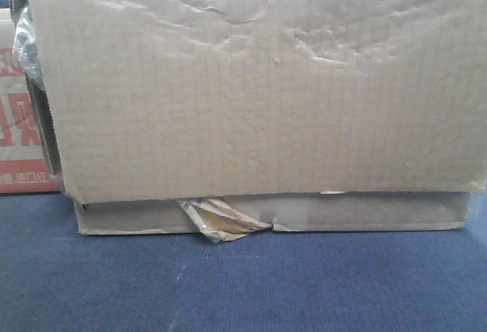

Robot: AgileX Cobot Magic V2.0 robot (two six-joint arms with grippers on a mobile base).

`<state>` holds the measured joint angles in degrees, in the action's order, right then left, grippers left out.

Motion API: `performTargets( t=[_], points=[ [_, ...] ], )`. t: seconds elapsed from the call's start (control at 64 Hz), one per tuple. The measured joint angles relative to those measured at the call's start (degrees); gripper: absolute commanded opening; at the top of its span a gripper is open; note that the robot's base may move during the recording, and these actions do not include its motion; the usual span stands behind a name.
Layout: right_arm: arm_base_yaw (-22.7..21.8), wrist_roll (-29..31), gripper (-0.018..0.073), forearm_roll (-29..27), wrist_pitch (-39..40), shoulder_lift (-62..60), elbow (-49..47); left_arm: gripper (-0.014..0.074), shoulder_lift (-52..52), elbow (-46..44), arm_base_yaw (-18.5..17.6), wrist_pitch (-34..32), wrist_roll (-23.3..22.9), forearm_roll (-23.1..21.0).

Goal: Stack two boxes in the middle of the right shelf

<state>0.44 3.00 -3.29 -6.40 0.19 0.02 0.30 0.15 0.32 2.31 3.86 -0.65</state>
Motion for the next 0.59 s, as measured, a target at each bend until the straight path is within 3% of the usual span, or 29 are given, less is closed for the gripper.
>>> performTargets(
  t=[0.594],
  points=[
    [0.00, 0.00, -0.0162, 0.00, 0.00, 0.00, 0.00, -0.0111, 0.00, 0.00, 0.00, -1.79, 0.00, 0.00]
  ],
)
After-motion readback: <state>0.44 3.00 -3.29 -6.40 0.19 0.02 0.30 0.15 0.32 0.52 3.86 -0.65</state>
